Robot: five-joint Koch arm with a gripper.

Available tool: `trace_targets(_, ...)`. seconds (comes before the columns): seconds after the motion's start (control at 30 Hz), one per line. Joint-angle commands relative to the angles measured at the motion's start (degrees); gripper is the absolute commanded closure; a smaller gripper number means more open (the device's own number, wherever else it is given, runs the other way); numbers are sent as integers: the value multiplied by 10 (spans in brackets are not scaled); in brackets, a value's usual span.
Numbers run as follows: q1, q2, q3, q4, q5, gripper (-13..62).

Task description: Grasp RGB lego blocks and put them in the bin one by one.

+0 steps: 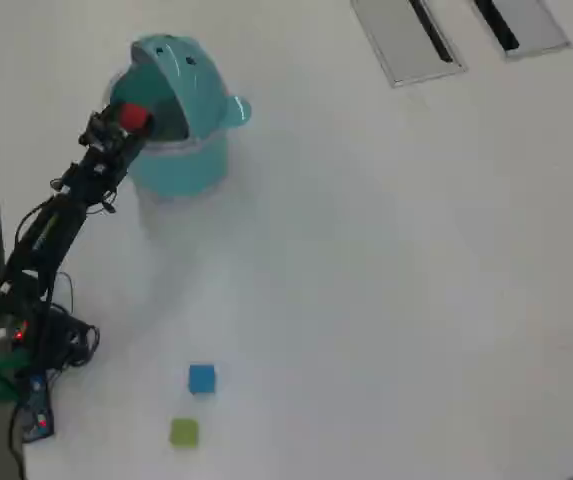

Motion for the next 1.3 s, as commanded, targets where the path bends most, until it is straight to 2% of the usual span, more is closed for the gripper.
trace_targets(0.0,3,-10,-70,-6,-9,330)
trace_targets(0.57,-5,-119,-169,-11,-22,323)
trace_targets(0.67,-7,-128,-171,-12,-78,220)
trace_targets(0.9,-2,-128,-161,-23,-127,135)
trace_targets(1.27,42,-51,-90,-25,-159,172)
